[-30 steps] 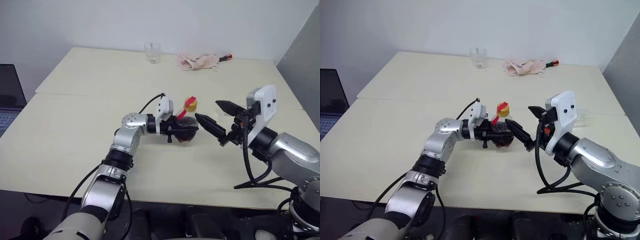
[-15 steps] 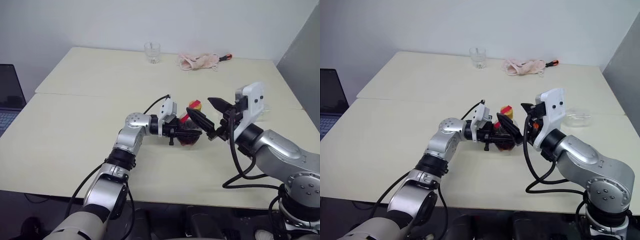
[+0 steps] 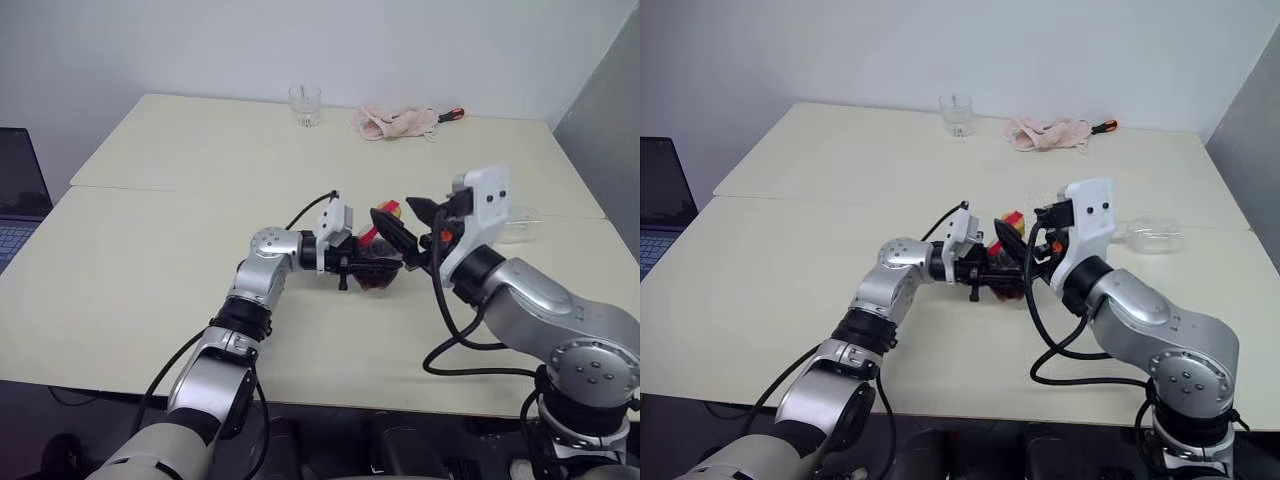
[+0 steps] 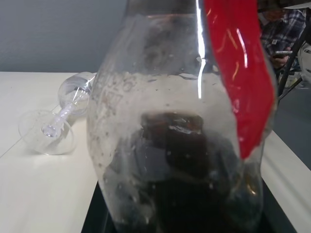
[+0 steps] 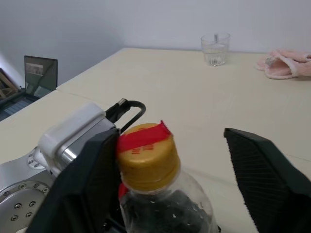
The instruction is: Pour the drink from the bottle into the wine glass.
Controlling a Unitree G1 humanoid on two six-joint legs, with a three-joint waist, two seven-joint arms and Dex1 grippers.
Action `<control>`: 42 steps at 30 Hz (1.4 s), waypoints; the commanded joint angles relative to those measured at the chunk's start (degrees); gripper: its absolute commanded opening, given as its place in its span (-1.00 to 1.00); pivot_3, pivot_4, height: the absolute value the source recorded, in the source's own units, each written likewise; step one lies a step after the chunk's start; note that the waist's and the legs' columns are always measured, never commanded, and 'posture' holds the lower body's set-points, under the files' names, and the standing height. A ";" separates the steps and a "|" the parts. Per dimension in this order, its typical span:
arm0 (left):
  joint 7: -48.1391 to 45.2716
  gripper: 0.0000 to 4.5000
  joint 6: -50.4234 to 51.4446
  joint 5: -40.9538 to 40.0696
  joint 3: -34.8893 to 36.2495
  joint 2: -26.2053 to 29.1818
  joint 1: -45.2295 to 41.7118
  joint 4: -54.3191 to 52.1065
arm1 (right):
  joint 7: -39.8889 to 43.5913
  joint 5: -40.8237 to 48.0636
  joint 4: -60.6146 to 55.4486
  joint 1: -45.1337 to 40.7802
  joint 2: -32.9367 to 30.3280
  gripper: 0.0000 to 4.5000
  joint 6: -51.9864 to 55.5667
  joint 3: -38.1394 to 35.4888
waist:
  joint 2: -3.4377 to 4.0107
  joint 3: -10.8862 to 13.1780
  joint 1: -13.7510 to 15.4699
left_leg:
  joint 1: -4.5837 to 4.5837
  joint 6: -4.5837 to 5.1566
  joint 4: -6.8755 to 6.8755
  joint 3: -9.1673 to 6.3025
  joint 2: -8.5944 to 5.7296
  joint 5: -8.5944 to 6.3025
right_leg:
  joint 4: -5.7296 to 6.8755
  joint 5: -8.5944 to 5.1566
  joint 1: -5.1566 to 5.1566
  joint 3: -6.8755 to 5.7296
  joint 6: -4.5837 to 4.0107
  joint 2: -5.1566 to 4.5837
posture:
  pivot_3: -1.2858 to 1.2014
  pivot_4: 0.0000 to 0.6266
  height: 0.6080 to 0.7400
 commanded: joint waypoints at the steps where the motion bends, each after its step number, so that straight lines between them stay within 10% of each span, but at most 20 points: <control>1: 0.16 -0.44 -1.58 -0.81 0.71 -0.39 -1.92 -0.88 | -0.27 0.31 -1.04 -0.65 -0.97 0.00 -1.04 -1.46 | 0.00 0.00 0.00 | 0.00 0.00 0.00 0.00 0.00 0.00 | 0.00 0.00 0.00 0.00 0.00 0.00 | 0.03 -0.52 1.00; 4: 0.28 -0.44 -1.65 -0.72 0.81 -0.39 -1.79 -0.94 | 0.85 0.34 -0.83 -0.77 -1.99 -0.43 -1.53 -1.56 | 0.00 0.00 0.00 | 0.00 0.00 0.00 -0.01 0.00 0.00 | 0.00 0.00 0.00 0.00 0.00 0.00 | 0.03 -0.52 1.00; 15: 0.62 -0.48 2.04 -1.74 -0.70 -0.96 1.20 -6.75 | 64.37 -10.52 23.71 -13.09 -26.80 -0.44 -16.78 3.74 | 0.25 0.18 -0.04 | 0.02 0.03 -0.01 0.06 -0.02 -0.01 | -0.08 0.00 0.00 -0.09 0.00 0.02 | 0.03 -0.52 1.00; 22: 2.61 -0.49 5.29 -2.19 -1.60 0.22 4.98 -14.36 | 90.98 -19.35 45.79 -26.34 -23.41 -0.44 -26.99 10.81 | 0.45 0.32 -0.56 | 0.03 0.08 0.00 0.05 0.02 -0.04 | -0.03 -0.02 -0.05 -0.09 -0.05 0.15 | 0.03 -0.52 1.00; 30: 4.36 -0.49 6.08 -2.57 -1.59 0.87 5.75 -15.82 | 91.91 -17.34 45.42 -27.80 -22.69 -0.44 -21.13 5.87 | 0.50 0.35 0.13 | 0.02 0.07 0.01 0.10 0.01 -0.04 | -0.02 0.04 -0.05 -0.06 -0.24 0.04 | 0.03 -0.52 1.00; 39: 3.77 -0.50 6.05 -3.48 -2.56 -0.13 4.62 -14.87 | 73.15 -6.61 23.61 -17.85 -25.48 0.92 -9.81 -9.23 | 0.62 0.43 0.30 | 0.00 0.06 -0.02 0.04 0.00 -0.05 | -0.04 0.02 0.00 -0.13 -0.22 0.02 | 0.03 -0.52 1.00; 42: 3.91 -0.50 4.94 -2.96 -2.52 -0.24 4.70 -13.47 | 60.49 -5.34 15.84 -12.62 -25.57 1.00 -5.52 -13.79 | 0.63 0.43 0.27 | 0.01 0.06 0.02 0.04 -0.02 -0.04 | 0.01 0.02 0.00 -0.10 -0.19 -0.02 | 0.03 -0.52 1.00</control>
